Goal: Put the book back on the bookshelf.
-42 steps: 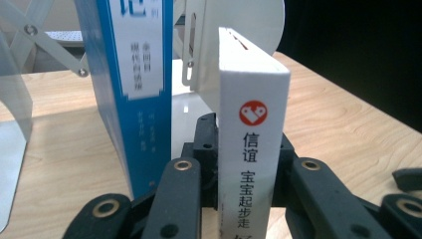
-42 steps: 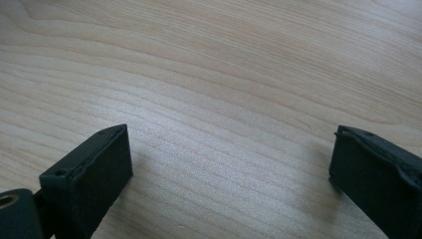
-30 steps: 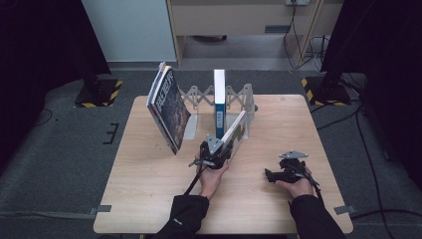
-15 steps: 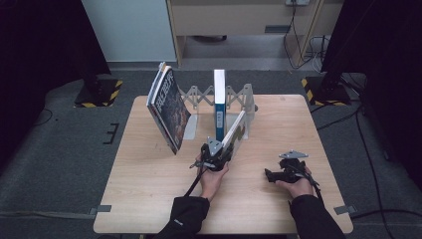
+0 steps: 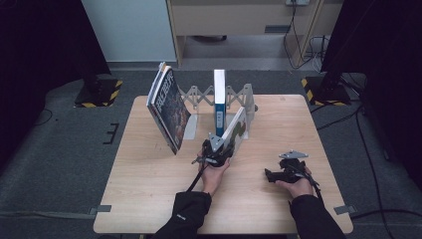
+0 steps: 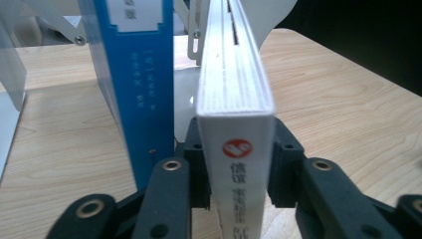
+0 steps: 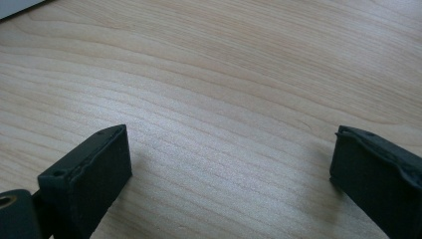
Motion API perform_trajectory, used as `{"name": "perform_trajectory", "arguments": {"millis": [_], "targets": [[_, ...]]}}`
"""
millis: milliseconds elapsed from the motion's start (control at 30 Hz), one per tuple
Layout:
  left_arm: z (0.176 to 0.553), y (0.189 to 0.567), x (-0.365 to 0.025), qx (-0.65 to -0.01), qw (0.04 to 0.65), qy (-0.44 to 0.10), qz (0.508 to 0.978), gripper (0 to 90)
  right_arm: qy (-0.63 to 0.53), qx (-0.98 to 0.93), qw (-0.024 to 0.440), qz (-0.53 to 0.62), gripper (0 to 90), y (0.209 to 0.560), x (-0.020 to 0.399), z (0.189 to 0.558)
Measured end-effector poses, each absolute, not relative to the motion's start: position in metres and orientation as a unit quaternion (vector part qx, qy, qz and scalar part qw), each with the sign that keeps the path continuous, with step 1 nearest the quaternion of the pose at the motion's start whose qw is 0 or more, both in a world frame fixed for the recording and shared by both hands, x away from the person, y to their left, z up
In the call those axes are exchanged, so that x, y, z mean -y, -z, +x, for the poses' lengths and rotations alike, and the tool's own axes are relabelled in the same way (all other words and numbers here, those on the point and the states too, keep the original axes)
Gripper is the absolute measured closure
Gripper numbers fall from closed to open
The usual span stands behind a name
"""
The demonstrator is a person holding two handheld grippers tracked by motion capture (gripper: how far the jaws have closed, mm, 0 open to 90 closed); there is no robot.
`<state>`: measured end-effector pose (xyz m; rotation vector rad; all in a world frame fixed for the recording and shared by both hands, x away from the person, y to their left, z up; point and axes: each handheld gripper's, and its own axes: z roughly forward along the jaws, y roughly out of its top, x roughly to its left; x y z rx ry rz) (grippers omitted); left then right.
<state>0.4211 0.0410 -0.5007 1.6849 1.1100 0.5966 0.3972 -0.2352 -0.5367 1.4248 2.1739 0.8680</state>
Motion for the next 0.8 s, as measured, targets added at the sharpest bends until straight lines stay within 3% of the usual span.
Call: {"name": "perform_trajectory", "arguments": {"millis": [333, 800], "targets": [[0.403, 0.494, -0.057, -0.442, 0.508, -0.237, 0.700, 70.0, -0.312, -0.776, 0.200, 0.511, 2.9, 0.537, 0.235, 0.397], [0.415, 0.490, -0.029, -0.430, 0.510, -0.226, 0.710, 70.1, -0.311, -0.777, 0.199, 0.510, 2.9, 0.537, 0.235, 0.397]]}}
